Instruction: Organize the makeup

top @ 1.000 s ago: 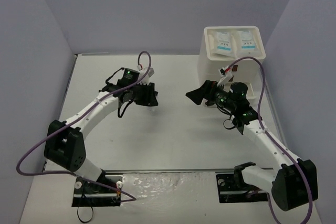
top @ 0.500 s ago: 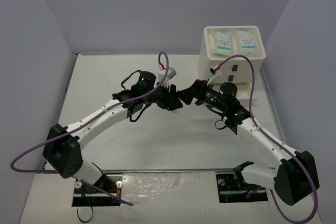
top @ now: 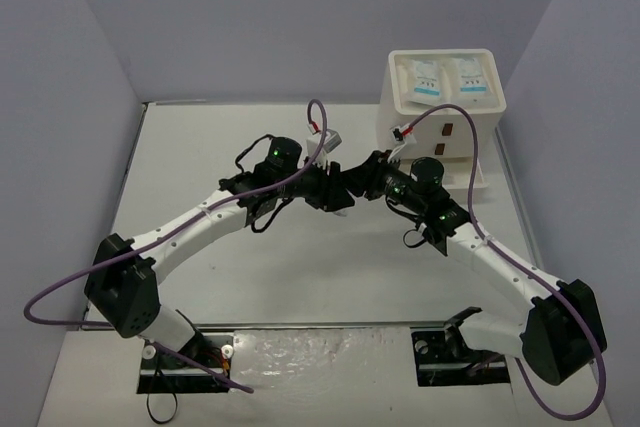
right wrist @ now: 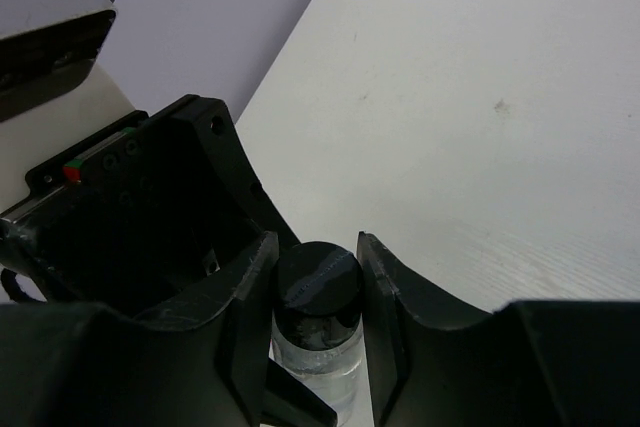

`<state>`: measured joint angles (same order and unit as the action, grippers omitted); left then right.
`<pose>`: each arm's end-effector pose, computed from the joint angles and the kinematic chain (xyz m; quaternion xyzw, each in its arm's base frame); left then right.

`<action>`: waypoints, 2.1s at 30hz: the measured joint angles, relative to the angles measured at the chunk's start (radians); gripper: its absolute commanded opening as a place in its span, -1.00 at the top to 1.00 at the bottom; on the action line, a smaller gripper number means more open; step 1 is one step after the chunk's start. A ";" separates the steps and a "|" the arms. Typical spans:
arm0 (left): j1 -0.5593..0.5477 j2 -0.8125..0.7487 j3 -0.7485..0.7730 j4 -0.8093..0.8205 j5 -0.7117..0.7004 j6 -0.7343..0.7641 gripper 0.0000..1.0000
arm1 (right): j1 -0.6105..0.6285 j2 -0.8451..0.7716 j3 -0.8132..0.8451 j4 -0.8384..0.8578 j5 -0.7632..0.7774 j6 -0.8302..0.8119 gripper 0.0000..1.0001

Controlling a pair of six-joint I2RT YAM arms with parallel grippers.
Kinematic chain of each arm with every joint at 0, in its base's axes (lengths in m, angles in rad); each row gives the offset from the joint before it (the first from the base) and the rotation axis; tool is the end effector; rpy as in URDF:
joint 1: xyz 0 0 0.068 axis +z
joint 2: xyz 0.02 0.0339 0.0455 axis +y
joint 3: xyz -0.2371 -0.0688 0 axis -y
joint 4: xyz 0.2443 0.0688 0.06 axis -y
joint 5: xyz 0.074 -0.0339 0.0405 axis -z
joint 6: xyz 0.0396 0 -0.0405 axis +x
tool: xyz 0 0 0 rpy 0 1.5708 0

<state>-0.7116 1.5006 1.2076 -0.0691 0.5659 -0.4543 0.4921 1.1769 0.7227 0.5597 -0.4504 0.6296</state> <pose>0.2550 -0.2479 0.2988 0.2587 0.7633 -0.4922 0.3290 0.2421 0.1493 0.2907 -0.1208 0.6618 0.5119 0.5342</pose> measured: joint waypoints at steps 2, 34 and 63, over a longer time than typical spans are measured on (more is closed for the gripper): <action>0.000 0.014 0.000 0.005 0.006 0.000 0.79 | 0.000 0.000 0.000 -0.020 0.012 -0.007 1.00; 0.301 -0.481 -0.084 -0.519 -0.822 0.155 -0.94 | -0.560 0.196 -0.048 -0.154 0.526 0.465 0.42; 0.378 -0.521 -0.171 -0.540 -0.738 0.168 -0.94 | -0.610 0.105 0.014 -0.416 0.240 -0.272 -0.56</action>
<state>-0.3340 0.9794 1.0370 -0.6087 -0.1723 -0.2867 -0.1181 1.2822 0.7369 0.1440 -0.2104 0.3575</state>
